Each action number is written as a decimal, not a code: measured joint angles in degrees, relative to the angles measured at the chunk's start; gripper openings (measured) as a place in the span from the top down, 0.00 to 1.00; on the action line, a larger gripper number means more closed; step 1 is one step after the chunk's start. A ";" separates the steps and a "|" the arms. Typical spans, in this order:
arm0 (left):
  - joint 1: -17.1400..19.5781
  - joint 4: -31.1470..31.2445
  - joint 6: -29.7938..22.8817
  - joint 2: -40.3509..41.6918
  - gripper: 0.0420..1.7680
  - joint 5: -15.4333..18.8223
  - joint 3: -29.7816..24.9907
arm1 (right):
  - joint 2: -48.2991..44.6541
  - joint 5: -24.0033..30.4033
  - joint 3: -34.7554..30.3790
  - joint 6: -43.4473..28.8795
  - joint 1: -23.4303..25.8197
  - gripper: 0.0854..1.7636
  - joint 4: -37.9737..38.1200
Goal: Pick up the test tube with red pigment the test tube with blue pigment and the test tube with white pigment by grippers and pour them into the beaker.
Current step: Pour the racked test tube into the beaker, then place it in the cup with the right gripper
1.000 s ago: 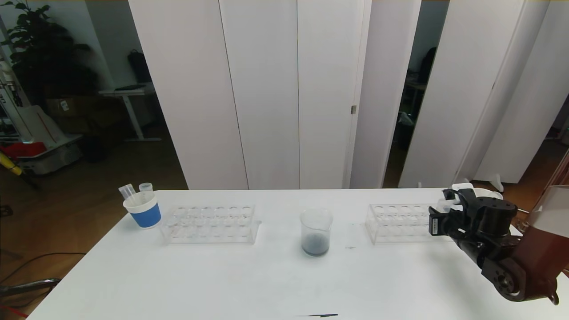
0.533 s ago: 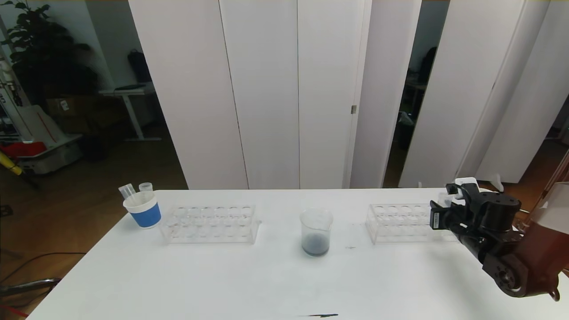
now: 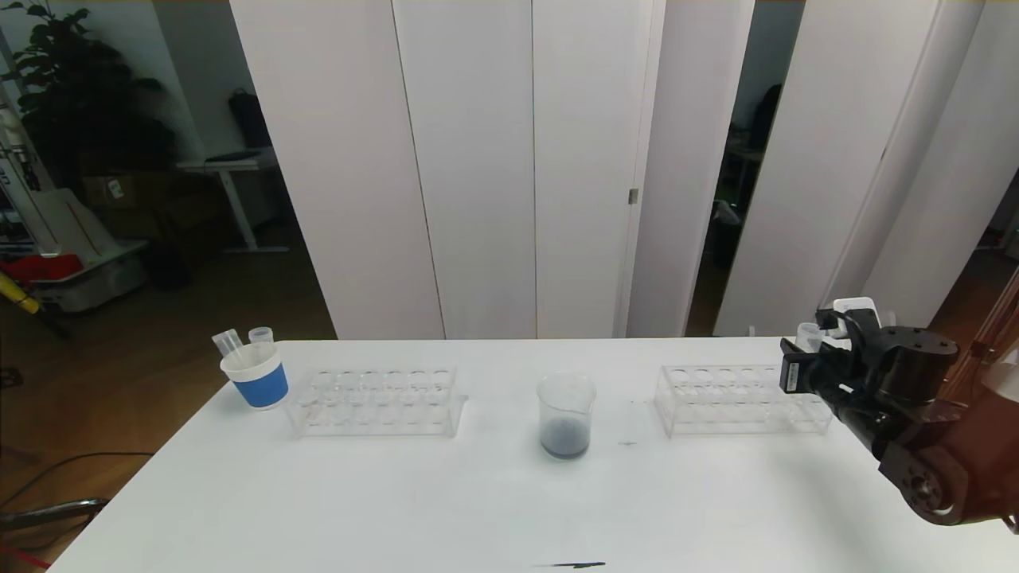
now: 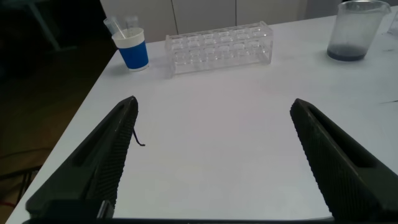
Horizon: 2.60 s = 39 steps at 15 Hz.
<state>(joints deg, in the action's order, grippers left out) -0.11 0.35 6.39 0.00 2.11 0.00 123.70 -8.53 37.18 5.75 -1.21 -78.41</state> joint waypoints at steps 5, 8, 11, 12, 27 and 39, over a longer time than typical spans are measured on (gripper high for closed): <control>0.01 -0.02 0.00 0.00 0.01 0.00 0.00 | -4.60 2.01 0.63 0.02 -1.02 0.70 0.10; 0.01 -0.02 0.00 0.00 0.01 0.00 0.00 | -7.02 7.57 3.33 0.00 -1.33 0.70 0.88; 0.01 -0.02 0.00 0.00 0.01 -0.02 0.00 | -9.14 11.56 9.31 0.09 -1.24 0.70 10.93; 0.01 -0.02 -0.02 0.00 0.01 0.00 0.00 | -9.95 13.32 11.79 0.06 -1.24 0.70 15.41; 0.00 -0.02 0.00 -0.07 0.01 0.00 0.00 | -8.35 18.46 50.19 -0.66 -15.41 0.70 49.38; 0.00 -0.02 0.00 -0.10 0.01 0.00 0.00 | -0.55 30.96 48.26 13.37 -18.97 0.70 37.45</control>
<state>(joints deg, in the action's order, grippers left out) -0.11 0.33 6.39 -0.10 2.11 0.00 123.15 22.43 85.44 19.13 -20.18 -40.96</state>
